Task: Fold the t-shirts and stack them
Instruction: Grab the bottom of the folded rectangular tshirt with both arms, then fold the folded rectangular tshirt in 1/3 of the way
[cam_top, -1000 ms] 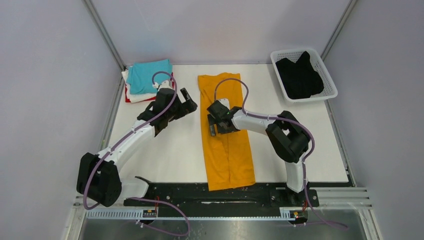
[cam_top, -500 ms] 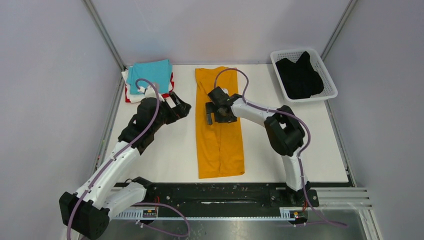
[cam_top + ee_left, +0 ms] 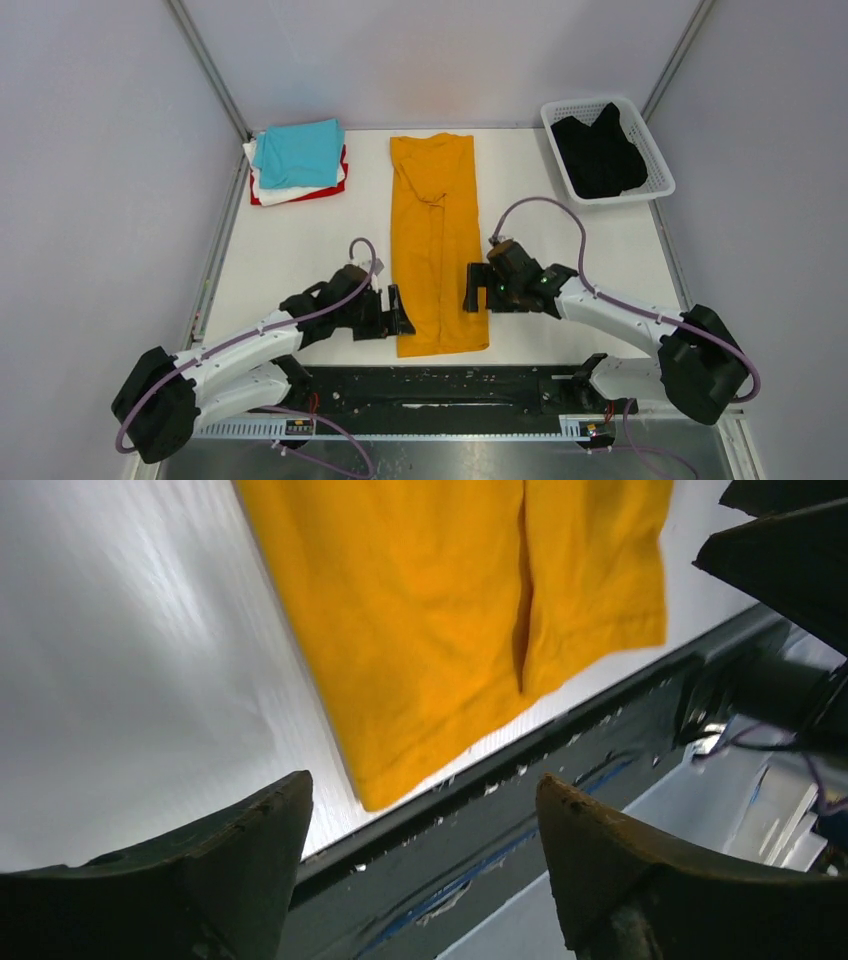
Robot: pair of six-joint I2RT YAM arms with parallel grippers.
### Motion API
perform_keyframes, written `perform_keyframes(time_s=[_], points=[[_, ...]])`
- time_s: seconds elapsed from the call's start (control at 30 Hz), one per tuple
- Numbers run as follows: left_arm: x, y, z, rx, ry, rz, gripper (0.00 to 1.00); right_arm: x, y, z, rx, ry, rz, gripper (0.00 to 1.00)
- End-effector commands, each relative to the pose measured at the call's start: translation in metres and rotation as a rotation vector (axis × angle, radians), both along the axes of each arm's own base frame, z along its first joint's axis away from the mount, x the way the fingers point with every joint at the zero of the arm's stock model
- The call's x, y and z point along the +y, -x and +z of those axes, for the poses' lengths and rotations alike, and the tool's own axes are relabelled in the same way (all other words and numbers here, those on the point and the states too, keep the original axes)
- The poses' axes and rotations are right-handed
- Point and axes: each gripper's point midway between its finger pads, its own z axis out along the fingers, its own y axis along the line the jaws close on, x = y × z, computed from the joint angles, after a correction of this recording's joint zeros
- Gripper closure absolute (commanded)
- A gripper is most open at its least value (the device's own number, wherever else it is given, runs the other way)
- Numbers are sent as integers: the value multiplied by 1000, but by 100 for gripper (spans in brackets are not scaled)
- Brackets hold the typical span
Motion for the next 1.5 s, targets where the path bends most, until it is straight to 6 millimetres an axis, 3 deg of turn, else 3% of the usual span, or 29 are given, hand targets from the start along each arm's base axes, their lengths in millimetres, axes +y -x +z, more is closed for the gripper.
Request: perform_keyframes(time_s=[0.0,0.13,0.4,0.47,0.57,0.6,0.63,0.8,1.0,1.1,1.2,1.47], points=[[-14,28,-13,97,16,-44,20,13,42,-6,112,-113,44,4],[-13,38,-29,122,-21,-37,33,14,67,-21,193,-115,98,14],[-12,40,-55,152,-109,-20,53,13,78,-38,238,-101,94,31],[-11,36,-58,147,-132,-13,63,10,79,-44,251,-86,76,36],[-6,33,-63,141,-169,5,82,2,81,-54,257,-59,44,56],[-4,33,-64,139,-178,7,95,-1,80,-57,251,-47,32,68],[-3,33,-64,141,-182,8,100,-3,79,-58,242,-38,27,77],[-4,49,-56,159,-135,-41,100,-7,91,-56,258,-58,55,98],[-20,75,-24,154,21,-163,100,4,127,-34,329,-186,196,100],[-31,66,-7,107,83,-164,100,16,115,-15,267,-244,195,99],[-44,44,16,35,119,-168,100,27,88,9,144,-248,195,99],[-47,-50,53,-160,70,-14,100,32,6,41,-61,-174,82,98]])
